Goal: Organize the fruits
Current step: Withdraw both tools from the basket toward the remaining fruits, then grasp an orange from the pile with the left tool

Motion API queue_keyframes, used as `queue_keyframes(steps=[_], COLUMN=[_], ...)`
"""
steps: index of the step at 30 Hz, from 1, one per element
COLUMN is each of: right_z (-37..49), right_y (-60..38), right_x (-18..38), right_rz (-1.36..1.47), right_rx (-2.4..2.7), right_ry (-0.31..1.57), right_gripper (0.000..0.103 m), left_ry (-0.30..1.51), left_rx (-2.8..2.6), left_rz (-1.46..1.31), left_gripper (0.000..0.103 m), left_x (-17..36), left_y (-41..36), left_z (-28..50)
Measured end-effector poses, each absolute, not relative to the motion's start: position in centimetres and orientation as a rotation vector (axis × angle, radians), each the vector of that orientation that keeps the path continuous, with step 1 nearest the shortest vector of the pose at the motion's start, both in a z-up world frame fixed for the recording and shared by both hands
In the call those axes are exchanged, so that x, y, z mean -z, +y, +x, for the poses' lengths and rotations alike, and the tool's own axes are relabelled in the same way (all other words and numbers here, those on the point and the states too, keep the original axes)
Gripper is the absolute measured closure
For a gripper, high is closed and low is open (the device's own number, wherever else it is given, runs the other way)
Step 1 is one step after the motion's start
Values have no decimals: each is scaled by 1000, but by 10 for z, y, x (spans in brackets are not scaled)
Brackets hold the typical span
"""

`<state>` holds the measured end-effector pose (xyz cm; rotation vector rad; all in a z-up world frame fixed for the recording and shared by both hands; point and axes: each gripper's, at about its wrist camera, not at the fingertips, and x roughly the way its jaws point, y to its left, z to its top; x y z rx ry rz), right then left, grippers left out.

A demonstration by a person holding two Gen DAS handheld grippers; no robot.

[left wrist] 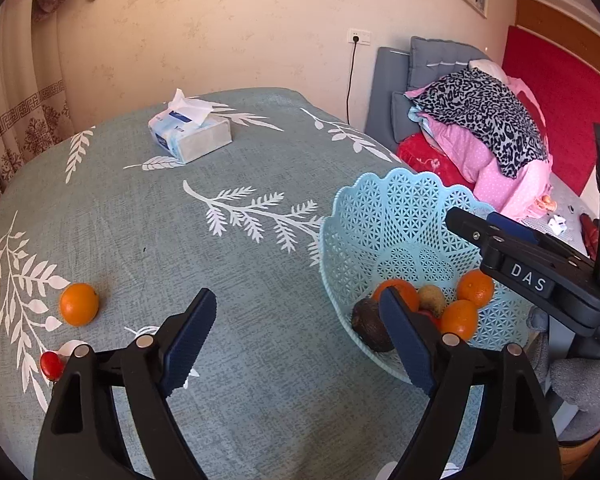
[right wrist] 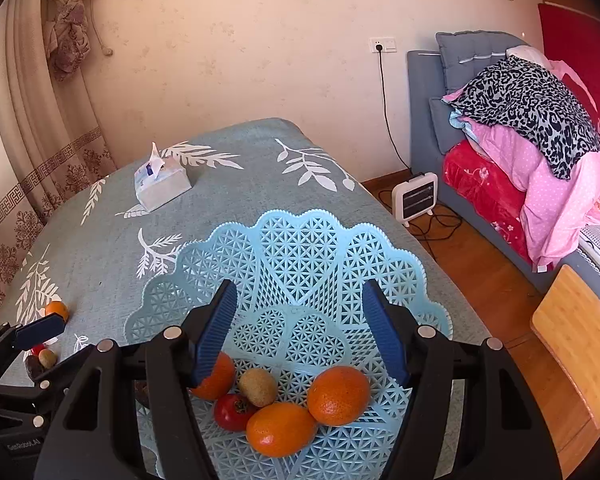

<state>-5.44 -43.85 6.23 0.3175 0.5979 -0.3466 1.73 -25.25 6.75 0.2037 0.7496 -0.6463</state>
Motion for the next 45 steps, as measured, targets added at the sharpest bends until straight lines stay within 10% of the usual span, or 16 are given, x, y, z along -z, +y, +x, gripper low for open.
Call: queue_keyframes(steps=[37,45], right_z=[-46,-38], right_y=[-328,-311], right_x=[-76,-68], right_rz=[176,154], right_rx=[60,20], right_ry=[581,616], right_gripper=[28,28], left_ry=[850,908], left_rx=[278,304], left_rz=[98,100], left_gripper=[15,33], left_x=[-37,-24], left_y=[-110,-114], left_z=[118,135])
